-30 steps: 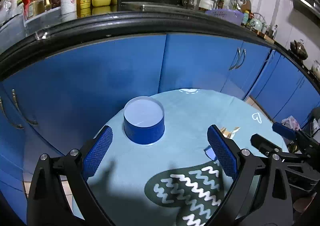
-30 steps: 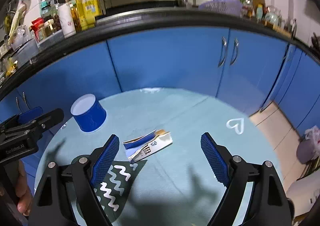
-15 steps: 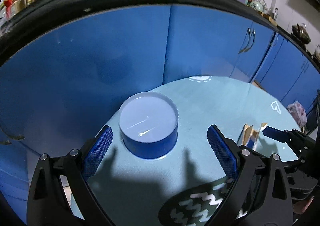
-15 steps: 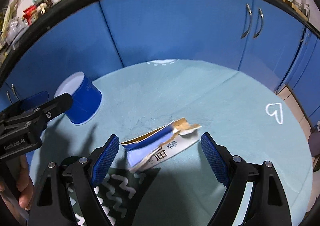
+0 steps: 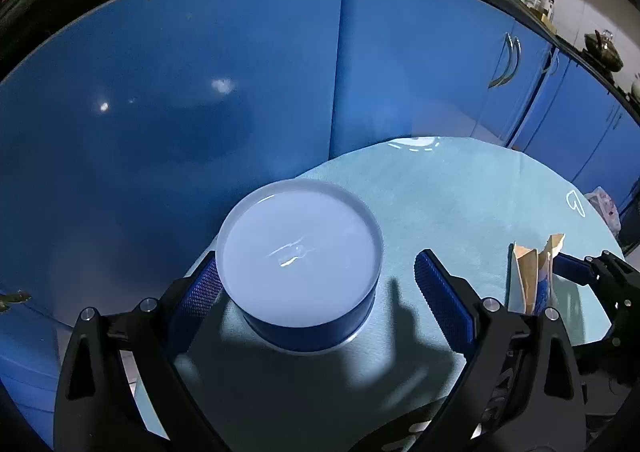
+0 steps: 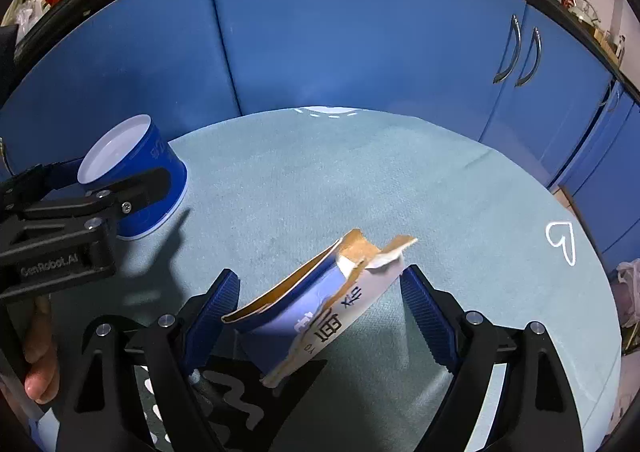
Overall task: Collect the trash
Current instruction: 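Grasp the white-and-blue milk carton with the right gripper, then grasp the blue paper cup rim with the left gripper while the right gripper lifts the carton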
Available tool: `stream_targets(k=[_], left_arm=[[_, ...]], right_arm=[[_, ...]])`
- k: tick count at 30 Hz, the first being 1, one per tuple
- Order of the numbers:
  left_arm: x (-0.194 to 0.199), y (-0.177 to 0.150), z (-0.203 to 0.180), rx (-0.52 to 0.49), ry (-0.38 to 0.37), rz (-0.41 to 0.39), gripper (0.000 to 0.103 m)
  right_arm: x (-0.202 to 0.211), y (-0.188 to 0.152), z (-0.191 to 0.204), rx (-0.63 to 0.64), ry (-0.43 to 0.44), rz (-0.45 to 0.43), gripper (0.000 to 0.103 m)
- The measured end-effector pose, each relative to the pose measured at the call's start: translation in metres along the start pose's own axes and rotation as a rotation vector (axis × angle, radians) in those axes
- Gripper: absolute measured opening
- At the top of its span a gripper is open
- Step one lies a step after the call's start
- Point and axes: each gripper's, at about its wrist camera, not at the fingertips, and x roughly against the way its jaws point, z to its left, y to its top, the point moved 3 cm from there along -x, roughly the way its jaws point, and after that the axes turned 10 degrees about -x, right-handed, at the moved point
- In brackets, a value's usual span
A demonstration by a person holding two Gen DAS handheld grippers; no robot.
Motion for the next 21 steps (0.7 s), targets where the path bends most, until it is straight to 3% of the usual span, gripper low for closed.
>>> stream_targets(k=[4, 7, 13, 21], left_arm=[[-0.002, -0.002, 0.001, 0.006, 0.000, 0.002, 0.088], [-0.003, -0.003, 0.003, 0.010, 0.004, 0.005, 0.077], [0.001, -0.003, 0.002, 0.020, -0.006, -0.004, 0.076], [0.027, 0.001, -0.007, 0.013, 0.006, -0.048, 0.076]], right_arm=[[0.001, -0.002, 0.000, -0.003, -0.003, -0.005, 0.080], [0.005, -0.003, 0.001, 0.007, 0.004, -0.017, 0.062], [0.015, -0.002, -0.007, -0.004, 0.025, -0.009, 0.032], [0.035, -0.004, -0.005, 0.027, 0.027, -0.033, 0.030]])
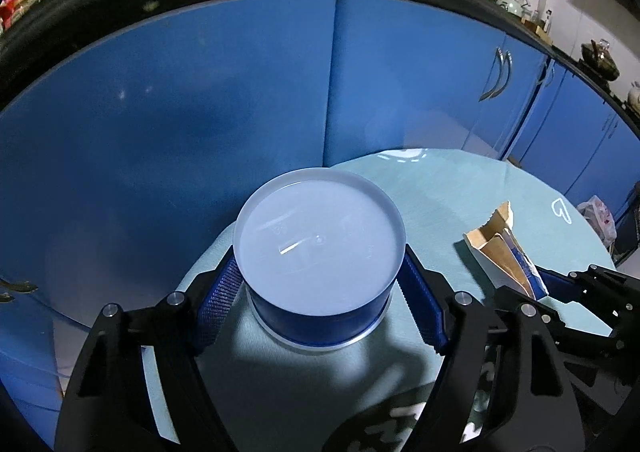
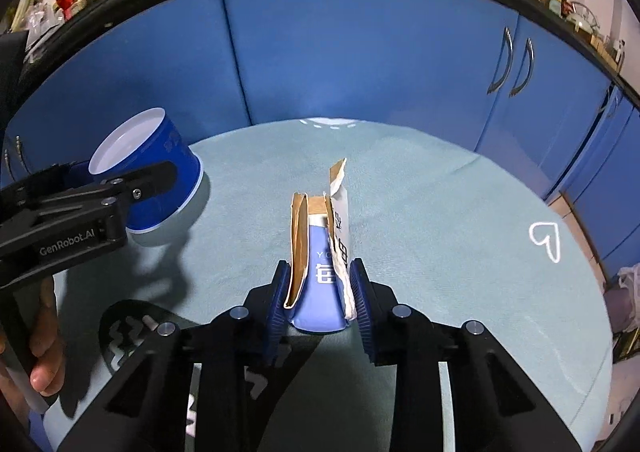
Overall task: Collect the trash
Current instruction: 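Grasp the blue paper cup rim with the left gripper while the right gripper lifts the carton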
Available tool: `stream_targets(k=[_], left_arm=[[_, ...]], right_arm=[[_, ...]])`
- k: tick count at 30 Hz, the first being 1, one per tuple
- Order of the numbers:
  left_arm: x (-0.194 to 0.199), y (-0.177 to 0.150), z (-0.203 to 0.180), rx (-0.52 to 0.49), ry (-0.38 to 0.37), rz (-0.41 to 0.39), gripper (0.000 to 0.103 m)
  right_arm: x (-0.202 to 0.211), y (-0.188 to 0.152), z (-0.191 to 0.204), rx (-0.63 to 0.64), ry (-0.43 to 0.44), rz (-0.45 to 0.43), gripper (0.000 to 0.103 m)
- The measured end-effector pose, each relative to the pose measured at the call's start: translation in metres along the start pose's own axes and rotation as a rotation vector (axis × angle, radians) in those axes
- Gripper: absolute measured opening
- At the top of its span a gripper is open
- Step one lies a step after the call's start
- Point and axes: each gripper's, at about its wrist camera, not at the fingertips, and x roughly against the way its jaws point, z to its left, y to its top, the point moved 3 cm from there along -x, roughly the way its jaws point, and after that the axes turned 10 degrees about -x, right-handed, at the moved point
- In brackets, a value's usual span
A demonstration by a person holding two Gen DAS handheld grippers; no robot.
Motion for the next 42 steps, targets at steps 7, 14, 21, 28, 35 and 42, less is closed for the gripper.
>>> stream_targets(k=[7, 14, 21, 28, 35, 42], left_arm=[[0.029, 0.002, -0.012, -0.017, 0.013, -0.033, 0.076], [0.057, 0.007, -0.030, -0.041, 0.015, -0.071, 0.076], [0.089, 0.012, -0.053, -0.072, 0.016, -0.112, 0.076], [0.112, 0.019, -0.076, -0.085, -0.003, -0.141, 0.076], [0.133, 0.023, -0.106, -0.129, -0.009, -0.174, 0.076], [0.147, 0.028, -0.131, -0.157, -0.020, -0.193, 0.076]], right_arm=[[0.031, 0.001, -0.004, 0.000, -0.003, -0.046, 0.030], [0.064, 0.002, -0.012, -0.011, -0.011, -0.098, 0.030], [0.097, 0.001, -0.022, -0.035, -0.019, -0.152, 0.030], [0.130, -0.001, -0.036, -0.059, -0.019, -0.206, 0.030], [0.155, -0.005, -0.050, -0.082, -0.020, -0.249, 0.030], [0.177, -0.010, -0.069, -0.110, -0.025, -0.283, 0.030]])
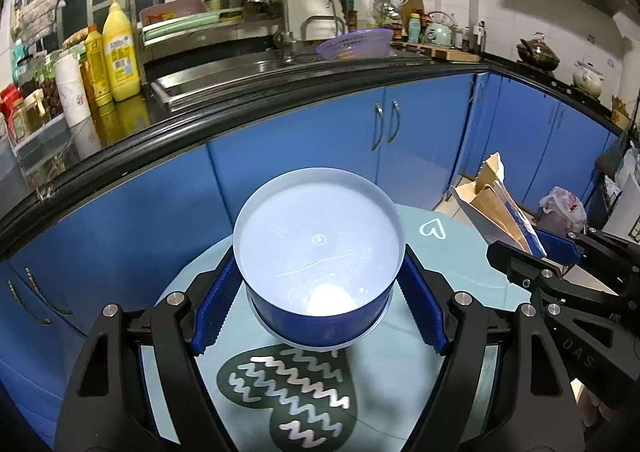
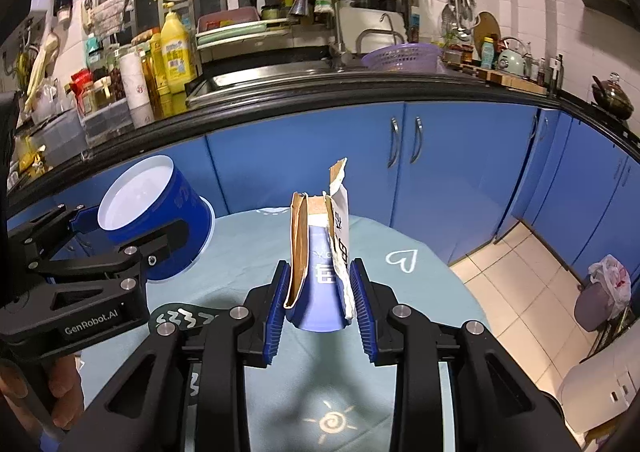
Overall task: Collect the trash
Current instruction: 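Grasp the blue paper cup rim with the left gripper while the right gripper lifts the carton, then carry the blue cup and milk carton over the black bin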
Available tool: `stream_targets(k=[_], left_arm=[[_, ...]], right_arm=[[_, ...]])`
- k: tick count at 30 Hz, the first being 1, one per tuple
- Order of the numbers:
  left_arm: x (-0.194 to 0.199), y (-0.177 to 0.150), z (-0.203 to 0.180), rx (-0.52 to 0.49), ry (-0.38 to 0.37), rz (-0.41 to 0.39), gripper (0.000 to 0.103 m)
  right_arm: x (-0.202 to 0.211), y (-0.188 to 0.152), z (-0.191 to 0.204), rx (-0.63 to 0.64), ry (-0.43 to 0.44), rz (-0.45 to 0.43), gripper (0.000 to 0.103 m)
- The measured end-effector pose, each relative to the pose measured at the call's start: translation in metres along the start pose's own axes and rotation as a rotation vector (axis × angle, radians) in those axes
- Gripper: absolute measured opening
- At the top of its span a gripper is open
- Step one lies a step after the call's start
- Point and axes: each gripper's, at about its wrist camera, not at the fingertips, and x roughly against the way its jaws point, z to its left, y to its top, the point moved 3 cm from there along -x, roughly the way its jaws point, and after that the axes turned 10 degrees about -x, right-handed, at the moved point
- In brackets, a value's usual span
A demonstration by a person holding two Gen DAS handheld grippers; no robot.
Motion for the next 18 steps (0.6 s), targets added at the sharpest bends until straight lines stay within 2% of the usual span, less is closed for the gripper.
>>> stream_targets(k=[18], left_arm=[[0.031, 0.027, -0.087, -0.118, -0.044, -0.058, 0.076]], right_arm=[[0.059, 0.003, -0.058, -0.068, -0.044, -0.088, 0.030]])
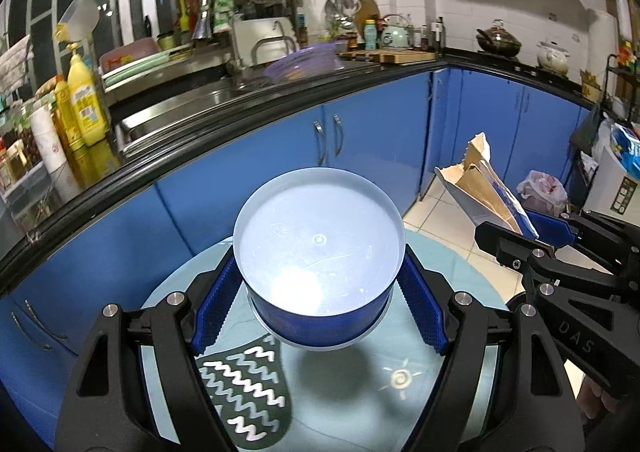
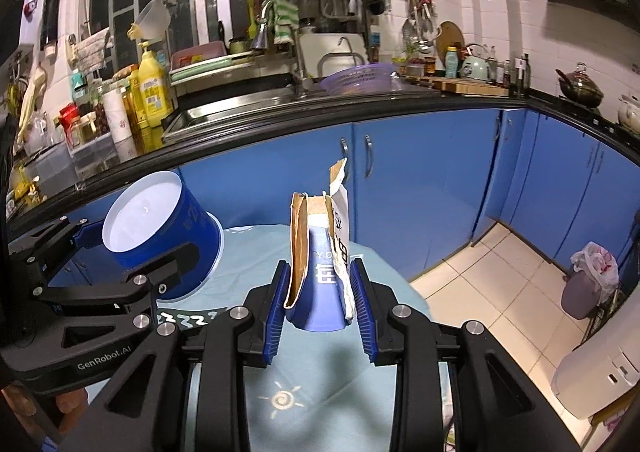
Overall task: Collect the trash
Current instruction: 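Carry the blue cup and milk carton over the black bin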
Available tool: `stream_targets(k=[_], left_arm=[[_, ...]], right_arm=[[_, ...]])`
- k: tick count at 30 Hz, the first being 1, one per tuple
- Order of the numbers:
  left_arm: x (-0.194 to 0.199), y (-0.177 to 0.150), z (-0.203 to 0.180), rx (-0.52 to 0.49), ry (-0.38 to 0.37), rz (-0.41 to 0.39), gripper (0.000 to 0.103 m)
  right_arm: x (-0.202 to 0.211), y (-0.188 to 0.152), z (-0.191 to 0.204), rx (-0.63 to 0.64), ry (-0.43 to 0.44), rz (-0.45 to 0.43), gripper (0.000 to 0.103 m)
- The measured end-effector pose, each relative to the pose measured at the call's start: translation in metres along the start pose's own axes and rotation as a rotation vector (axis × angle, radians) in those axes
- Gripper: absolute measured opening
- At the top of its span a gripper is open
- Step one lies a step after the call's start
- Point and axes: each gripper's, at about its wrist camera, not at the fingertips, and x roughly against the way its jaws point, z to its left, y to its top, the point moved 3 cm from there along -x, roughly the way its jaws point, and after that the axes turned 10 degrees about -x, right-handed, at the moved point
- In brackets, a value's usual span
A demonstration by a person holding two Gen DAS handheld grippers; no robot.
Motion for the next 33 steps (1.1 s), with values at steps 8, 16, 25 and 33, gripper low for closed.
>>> stream_targets(k=[8, 16, 25, 33], left_arm=[[0.006, 0.016, -0.045, -0.057, -0.035, -0.023, 0.076], [0.007, 0.034, -0.094, -0.125, -0.079, -0.036, 0.076], [0.006, 0.048, -0.155, -0.211, -0.135, -0.049, 0.076], [0.003, 0.061, -0.205, -0.280, -0.185, -0.060, 0.076]], right_arm=[[0.028, 0.003, -0.041, -0.045, -0.040, -0.036, 0.030], [0.053, 0.002, -0.089, -0.101, -0.092, -0.066, 0.030], [0.075, -0.002, -0.148, -0.188, -0.146, -0.079, 0.030], [0.091, -0.009, -0.191, -0.241, -0.197, -0.084, 0.031]])
